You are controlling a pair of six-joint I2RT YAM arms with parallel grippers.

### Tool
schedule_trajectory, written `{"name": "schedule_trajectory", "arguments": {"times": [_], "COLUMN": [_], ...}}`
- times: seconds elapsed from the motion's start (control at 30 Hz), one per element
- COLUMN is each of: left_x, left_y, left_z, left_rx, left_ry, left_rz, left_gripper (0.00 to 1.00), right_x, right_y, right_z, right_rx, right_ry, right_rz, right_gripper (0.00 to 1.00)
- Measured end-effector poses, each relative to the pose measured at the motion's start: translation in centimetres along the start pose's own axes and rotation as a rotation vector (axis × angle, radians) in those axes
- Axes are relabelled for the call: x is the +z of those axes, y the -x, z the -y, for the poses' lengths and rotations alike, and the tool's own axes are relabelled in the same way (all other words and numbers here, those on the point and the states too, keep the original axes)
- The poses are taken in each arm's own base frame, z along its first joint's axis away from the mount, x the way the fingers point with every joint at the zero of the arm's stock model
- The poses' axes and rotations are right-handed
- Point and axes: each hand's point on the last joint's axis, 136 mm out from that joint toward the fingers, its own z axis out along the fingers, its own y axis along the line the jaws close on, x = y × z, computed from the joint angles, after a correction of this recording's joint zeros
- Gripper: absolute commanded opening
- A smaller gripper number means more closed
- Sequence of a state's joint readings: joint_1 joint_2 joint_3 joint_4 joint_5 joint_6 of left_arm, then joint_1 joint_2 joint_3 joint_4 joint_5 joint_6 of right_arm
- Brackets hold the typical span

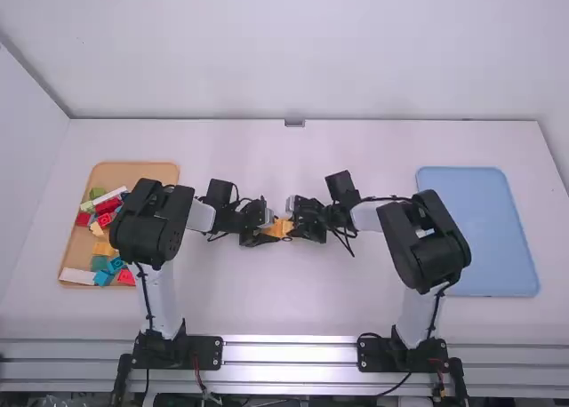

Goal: Assemble lego blocks to make yellow taxi

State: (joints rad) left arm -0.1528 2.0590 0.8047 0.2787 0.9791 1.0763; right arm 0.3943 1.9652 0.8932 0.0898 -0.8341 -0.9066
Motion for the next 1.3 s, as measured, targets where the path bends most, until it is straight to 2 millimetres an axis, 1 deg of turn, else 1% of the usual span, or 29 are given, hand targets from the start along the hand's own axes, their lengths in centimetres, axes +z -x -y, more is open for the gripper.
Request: {"name": "schedule_trajectory", "arguments": {"times": [0.2, 0.4, 0.63, 0.73, 1.13, 1.3], "left_x": [0.00, 0.00, 0.00, 0.00, 0.00, -0.01], "left_y": [0.02, 0.00, 0.00, 0.00, 0.00, -0.01], "left_z": [-0.01, 0.01, 0.01, 0.02, 0.01, 0.00], "left_rx": [-0.004, -0.004, -0.004, -0.004, -0.003, -0.004], "left_ry": [0.000, 0.000, 0.000, 0.000, 0.000, 0.000], "left_rz": [0.001, 0.000, 0.000, 0.001, 0.000, 0.000], "left_gripper": [0.40, 0.39, 0.39, 0.39, 0.38, 0.38], "right_x": [0.24, 0.63, 0.63, 0.63, 0.61, 0.73], "right_y": [0.21, 0.37, 0.31, 0.29, 0.23, 0.29], "right_z": [0.30, 0.26, 0.29, 0.32, 0.62, 0.76], "right_rx": [-0.034, -0.050, -0.050, -0.050, -0.055, -0.063], "right_ry": [-0.015, -0.019, -0.021, -0.022, -0.036, -0.043], "right_rz": [-0.008, -0.023, -0.026, -0.027, -0.035, -0.044], "right_gripper": [0.23, 0.23, 0.24, 0.26, 0.25, 0.28]}}
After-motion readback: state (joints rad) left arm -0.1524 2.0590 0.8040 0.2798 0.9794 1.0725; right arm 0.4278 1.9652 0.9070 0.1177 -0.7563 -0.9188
